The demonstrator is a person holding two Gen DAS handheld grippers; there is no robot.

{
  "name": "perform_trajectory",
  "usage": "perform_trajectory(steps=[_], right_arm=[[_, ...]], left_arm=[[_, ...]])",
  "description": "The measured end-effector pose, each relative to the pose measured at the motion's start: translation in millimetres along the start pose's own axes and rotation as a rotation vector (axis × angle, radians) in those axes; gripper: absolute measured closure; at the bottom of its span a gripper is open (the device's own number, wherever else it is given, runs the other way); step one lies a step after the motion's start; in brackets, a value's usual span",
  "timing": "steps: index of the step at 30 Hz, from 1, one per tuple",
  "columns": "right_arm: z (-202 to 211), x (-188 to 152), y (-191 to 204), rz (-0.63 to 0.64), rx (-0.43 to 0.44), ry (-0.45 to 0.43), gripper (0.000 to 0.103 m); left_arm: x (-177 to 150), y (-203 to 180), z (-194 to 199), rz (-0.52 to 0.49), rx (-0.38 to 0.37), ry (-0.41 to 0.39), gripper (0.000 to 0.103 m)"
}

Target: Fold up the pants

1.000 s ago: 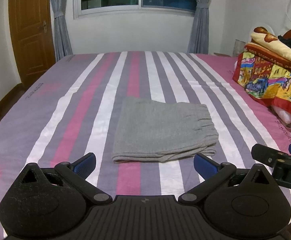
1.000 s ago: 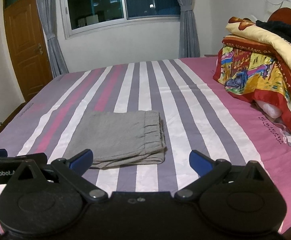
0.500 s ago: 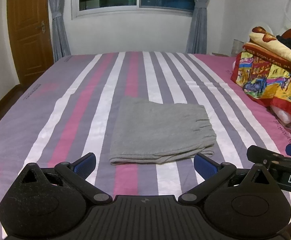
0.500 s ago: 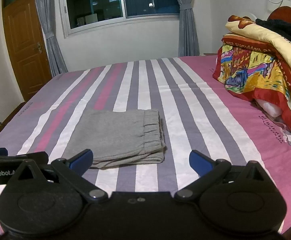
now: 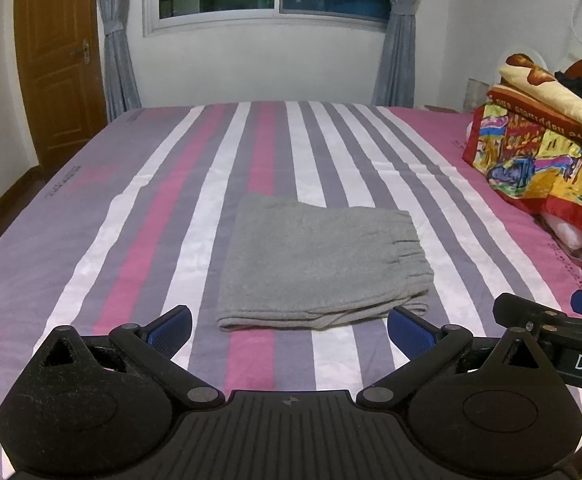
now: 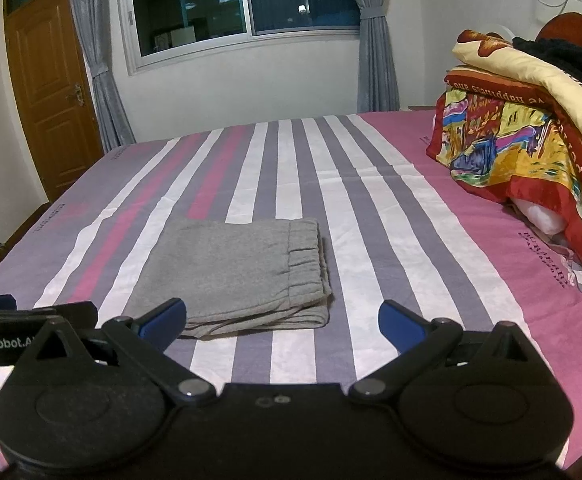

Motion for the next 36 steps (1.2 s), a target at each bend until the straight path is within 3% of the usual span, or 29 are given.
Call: perform_trajectory(steps=[36], right_arm=[[-20.0, 4.3, 14.5, 0.009, 0.002, 0.025, 0.000]], left_arm=[[8.2, 10.4, -18.2, 0.016, 0.007, 0.002, 0.000]])
Point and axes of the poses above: each gripper's, at about its wrist camera, not at the fingertips, and z roughly against the way its jaws point, y to its left, x to its top, the point moved 8 cm from there along -z, roughly the way its jaws point, and after that the axes turned 11 degrees about -x, right-handed, at the moved point
